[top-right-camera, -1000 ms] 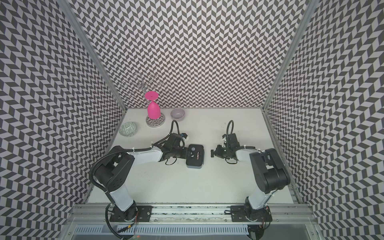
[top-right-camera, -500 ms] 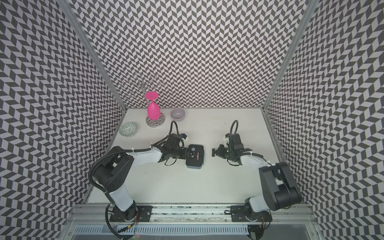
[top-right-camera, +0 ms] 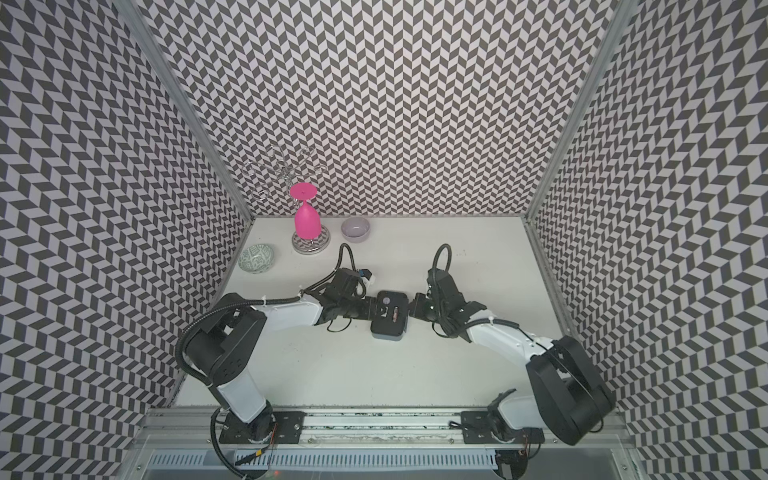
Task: Insert the battery into the alarm
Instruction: Install the cover on the alarm.
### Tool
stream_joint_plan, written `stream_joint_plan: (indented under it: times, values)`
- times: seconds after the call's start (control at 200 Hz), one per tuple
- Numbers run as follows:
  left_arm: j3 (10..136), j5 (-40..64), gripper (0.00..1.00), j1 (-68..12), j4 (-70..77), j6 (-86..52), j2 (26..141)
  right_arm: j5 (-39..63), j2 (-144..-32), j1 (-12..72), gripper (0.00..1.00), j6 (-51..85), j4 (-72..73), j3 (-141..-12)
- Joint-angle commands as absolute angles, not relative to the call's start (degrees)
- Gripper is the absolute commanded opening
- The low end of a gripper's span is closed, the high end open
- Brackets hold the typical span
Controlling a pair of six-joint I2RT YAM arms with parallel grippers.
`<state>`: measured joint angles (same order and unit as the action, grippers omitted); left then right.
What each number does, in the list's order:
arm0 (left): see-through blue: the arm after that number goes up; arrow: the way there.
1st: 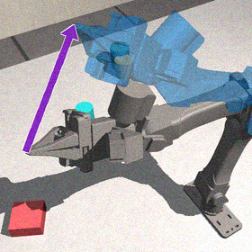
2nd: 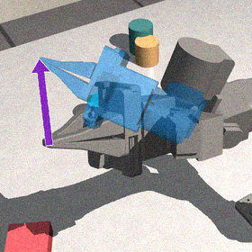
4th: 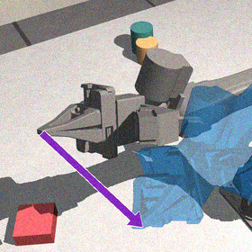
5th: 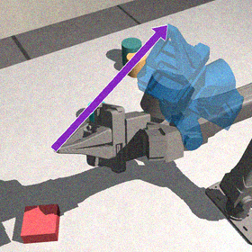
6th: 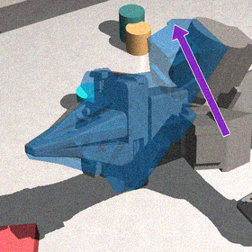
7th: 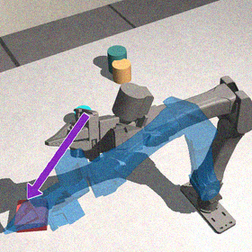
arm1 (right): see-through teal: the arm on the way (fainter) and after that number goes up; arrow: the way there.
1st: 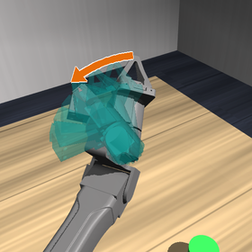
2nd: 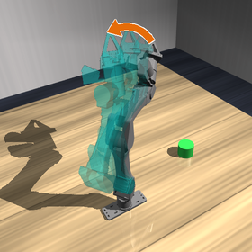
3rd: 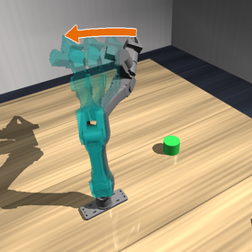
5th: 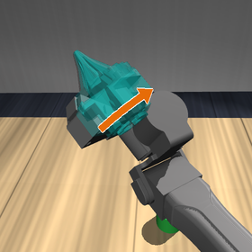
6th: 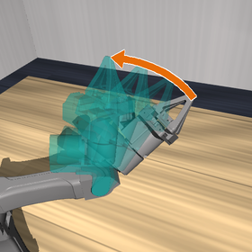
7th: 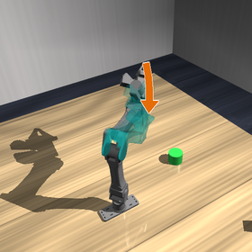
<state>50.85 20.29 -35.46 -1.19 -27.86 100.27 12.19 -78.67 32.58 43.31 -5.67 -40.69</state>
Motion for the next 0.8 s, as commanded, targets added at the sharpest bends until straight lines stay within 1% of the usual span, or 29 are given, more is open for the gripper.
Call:
stream_joint_plan:
  times: [0.0, 0.105, 0.22, 0.346, 0.391, 0.571, 0.651, 0.796]
  values:
    - [48.98, 19.98, 0.46, -35.33, -6.59, -28.65, 100.31, 5.78, -79.38, 34.97, 0.00, 48.98, -2.43, -42.26]
    - [49.13, 20.67, 0.46, -34.92, -6.53, -29.94, 100.28, 4.05, -80.93, 36.96, 0.00, 51.62, -3.08, -43.64]
    - [48.49, 23.76, 0.46, -34.00, -4.73, -32.28, 100.45, 2.19, -82.77, 39.10, 0.00, 53.32, -4.77, -45.47]
    - [47.28, 26.21, 0.43, -33.37, -2.10, -35.35, 99.89, 1.67, -83.76, 40.65, 0.00, 53.63, -4.73, -45.71]
    - [46.25, 27.63, 0.40, -32.86, -0.18, -37.16, 99.42, 2.20, -84.17, 40.65, 0.00, 52.45, -4.12, -45.54]
    - [43.13, 32.21, 0.40, -31.86, 6.97, -44.59, 98.08, 1.05, -84.76, 40.25, 0.00, 46.58, -8.96, -48.71]
    - [42.19, 34.04, 0.40, -32.77, 10.43, -47.57, 97.59, -0.11, -84.12, 40.01, 0.00, 45.67, -11.31, -49.45]
    - [41.77, 34.34, 0.42, -35.33, 13.38, -51.04, 97.25, -1.52, -82.17, 39.56, 0.00, 43.66, -13.12, -48.87]
